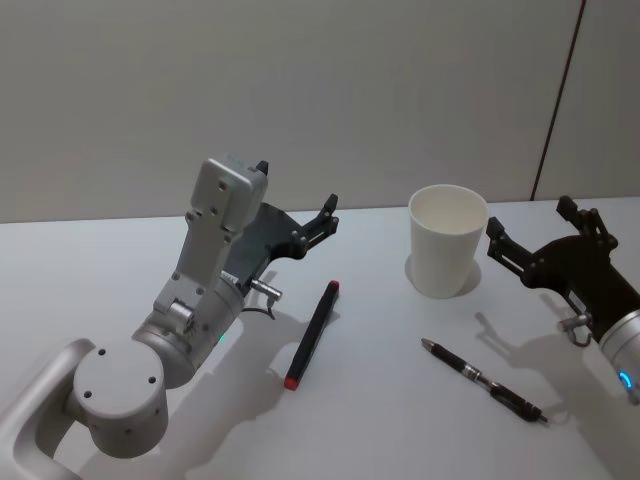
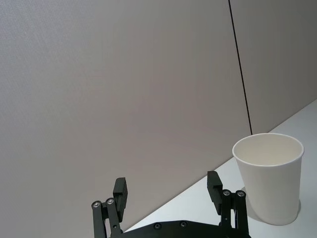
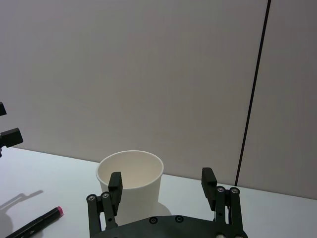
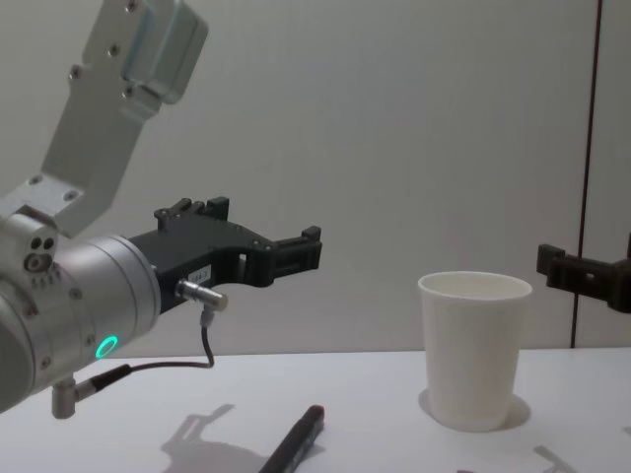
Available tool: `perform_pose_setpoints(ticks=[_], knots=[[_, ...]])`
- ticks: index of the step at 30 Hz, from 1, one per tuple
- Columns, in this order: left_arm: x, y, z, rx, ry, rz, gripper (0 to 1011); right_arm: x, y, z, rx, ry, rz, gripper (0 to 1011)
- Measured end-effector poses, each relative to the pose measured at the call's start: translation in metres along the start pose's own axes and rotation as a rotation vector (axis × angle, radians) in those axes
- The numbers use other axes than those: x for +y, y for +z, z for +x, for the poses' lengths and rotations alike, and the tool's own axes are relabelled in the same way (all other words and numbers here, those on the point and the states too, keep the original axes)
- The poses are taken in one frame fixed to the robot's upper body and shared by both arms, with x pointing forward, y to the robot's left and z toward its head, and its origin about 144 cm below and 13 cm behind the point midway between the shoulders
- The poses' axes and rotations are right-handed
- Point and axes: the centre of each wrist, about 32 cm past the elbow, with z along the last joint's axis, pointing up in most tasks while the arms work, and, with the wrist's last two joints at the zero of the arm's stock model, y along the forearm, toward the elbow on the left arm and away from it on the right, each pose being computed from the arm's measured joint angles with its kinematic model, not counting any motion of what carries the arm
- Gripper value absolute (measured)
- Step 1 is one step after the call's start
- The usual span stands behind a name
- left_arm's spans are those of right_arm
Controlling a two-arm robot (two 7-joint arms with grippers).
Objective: Place the pen into the pen holder.
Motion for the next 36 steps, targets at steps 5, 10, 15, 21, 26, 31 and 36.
perform_pose_setpoints(ticks=[5, 10, 15, 21, 26, 31, 36], knots=[[0.0000, 0.0000, 0.0000, 0.000, 0.000, 0.000, 1001, 0.0000, 0.0000, 0.0000, 0.000, 0.000, 0.000, 1001], [0.0000, 0.0000, 0.0000, 0.000, 0.000, 0.000, 1001, 0.0000, 0.0000, 0.0000, 0.000, 0.000, 0.000, 1002], [0.0000, 0.0000, 0.0000, 0.000, 0.000, 0.000, 1001, 0.0000, 0.0000, 0.0000, 0.000, 0.000, 0.000, 1002], [0.0000, 0.0000, 0.0000, 0.000, 0.000, 0.000, 1001, 0.0000, 0.0000, 0.0000, 0.000, 0.000, 0.000, 1001], [0.0000, 0.0000, 0.0000, 0.000, 0.000, 0.000, 1001, 0.0000, 0.0000, 0.0000, 0.000, 0.000, 0.000, 1001], [0.0000, 0.0000, 0.0000, 0.000, 0.000, 0.000, 1001, 0.0000, 0.0000, 0.0000, 0.000, 0.000, 0.000, 1001], [0.0000, 0.0000, 0.0000, 0.000, 0.000, 0.000, 1001, 0.0000, 0.0000, 0.0000, 0.000, 0.000, 0.000, 1001]])
